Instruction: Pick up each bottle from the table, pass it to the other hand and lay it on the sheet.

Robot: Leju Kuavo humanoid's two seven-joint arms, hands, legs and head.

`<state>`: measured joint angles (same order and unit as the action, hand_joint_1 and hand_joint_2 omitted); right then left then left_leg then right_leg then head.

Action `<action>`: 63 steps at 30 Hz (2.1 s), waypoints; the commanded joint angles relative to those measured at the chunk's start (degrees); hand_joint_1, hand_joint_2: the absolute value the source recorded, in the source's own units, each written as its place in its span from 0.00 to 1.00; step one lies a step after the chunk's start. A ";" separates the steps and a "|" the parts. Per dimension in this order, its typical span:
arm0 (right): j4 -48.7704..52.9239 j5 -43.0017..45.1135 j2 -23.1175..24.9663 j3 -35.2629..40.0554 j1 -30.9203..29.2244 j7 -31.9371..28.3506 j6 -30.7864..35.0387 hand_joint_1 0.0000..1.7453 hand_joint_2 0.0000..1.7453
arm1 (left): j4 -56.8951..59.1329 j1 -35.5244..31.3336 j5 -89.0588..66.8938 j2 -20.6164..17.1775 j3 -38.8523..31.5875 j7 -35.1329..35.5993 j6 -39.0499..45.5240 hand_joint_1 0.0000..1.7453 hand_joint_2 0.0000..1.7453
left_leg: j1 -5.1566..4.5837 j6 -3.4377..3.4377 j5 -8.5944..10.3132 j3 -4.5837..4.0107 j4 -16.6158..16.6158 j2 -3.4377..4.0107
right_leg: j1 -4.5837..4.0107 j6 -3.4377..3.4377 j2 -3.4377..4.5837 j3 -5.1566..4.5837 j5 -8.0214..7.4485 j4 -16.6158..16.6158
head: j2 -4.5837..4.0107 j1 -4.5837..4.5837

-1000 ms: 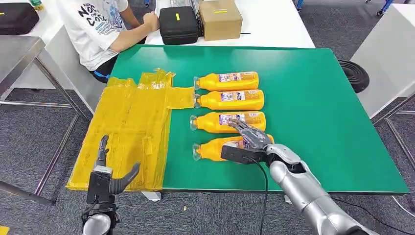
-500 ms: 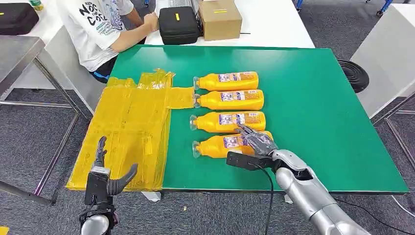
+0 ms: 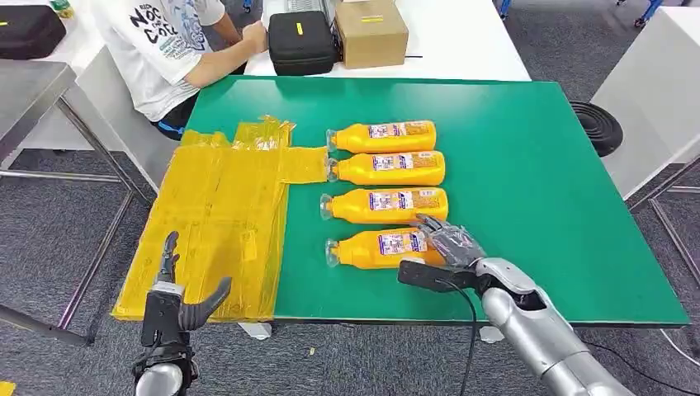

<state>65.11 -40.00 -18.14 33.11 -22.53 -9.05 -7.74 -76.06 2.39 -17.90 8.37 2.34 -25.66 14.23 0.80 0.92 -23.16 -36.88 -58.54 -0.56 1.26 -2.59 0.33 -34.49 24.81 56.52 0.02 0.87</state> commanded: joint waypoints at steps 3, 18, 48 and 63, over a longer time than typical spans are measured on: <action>-3.33 0.72 -0.16 0.07 -2.06 0.76 -1.46 0.00 1.00 | 1.11 -0.80 0.66 -1.58 0.43 0.77 -0.34 0.00 1.00 | -0.01 0.01 -0.06 0.17 0.03 0.04 | -0.01 0.09 -0.01 0.17 0.05 -0.04 | 0.00 -0.02; -7.08 0.93 1.57 0.62 -4.08 0.88 -4.90 0.00 1.00 | 2.14 -2.02 1.31 -1.81 0.98 1.21 -0.48 0.00 1.00 | -0.01 0.00 -0.05 0.24 0.05 0.10 | -0.02 0.11 0.04 0.22 0.03 -0.06 | 0.00 0.00; -6.49 -1.25 -0.21 2.57 -2.01 1.73 -6.94 0.33 1.00 | 3.56 -2.73 3.20 -2.46 1.96 1.30 -0.26 0.00 1.00 | 0.01 -0.02 -0.07 0.40 0.10 -0.02 | -0.03 0.15 -0.09 0.41 0.08 -0.11 | 0.00 0.00; -4.19 -1.57 0.03 -0.85 2.30 1.42 -4.28 1.00 1.00 | 5.19 -2.63 3.79 -2.71 2.42 0.40 -0.05 0.00 1.00 | 0.03 -0.01 -0.12 0.81 0.20 -0.08 | -0.08 0.25 -0.22 0.85 0.14 -0.27 | 0.00 -0.02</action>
<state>62.58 -41.53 -18.86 33.27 -23.02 -7.19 -13.18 -74.99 1.08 -14.40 7.17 3.32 -24.81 14.14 0.79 0.93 -23.19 -36.60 -58.54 -0.55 1.27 -2.59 0.33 -34.23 24.82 56.49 0.02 0.85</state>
